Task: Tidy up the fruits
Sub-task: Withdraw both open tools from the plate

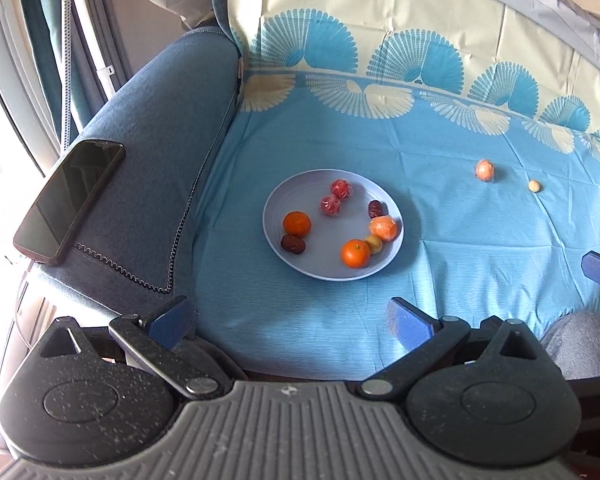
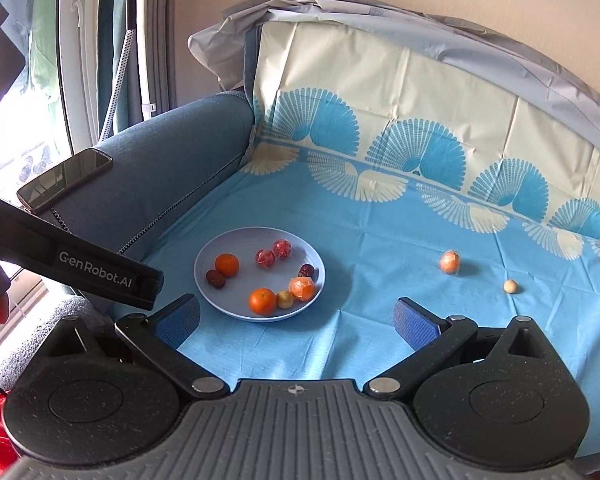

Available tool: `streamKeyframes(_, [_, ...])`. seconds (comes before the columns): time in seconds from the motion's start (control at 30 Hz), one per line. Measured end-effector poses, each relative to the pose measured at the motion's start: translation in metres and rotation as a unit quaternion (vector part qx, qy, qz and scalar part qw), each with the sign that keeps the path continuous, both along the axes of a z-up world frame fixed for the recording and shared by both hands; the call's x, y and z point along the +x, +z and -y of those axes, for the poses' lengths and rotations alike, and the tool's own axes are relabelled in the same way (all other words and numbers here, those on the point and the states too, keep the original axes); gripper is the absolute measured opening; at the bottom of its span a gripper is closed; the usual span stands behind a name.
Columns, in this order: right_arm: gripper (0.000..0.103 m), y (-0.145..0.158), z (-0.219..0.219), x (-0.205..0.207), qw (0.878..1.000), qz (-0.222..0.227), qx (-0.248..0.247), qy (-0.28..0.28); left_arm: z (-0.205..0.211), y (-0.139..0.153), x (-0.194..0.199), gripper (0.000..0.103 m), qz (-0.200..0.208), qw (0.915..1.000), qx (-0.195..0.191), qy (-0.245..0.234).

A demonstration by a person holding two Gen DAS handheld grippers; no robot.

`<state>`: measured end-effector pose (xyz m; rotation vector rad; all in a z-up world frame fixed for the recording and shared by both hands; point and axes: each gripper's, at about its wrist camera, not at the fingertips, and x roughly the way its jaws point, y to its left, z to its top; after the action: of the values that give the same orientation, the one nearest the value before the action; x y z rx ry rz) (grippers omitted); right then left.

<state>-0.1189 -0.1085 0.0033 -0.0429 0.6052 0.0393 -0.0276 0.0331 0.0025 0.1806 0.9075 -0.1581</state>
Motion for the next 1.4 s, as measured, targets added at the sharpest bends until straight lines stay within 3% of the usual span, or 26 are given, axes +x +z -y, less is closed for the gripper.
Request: streamKeyframes(1.4, [0.102, -0.007, 0.001, 0.008, 1.0, -0.012, -0.001, 0.002, 0.003, -0.011, 0.011, 0.103, -0.021, 0.9998, 0.005, -0.002])
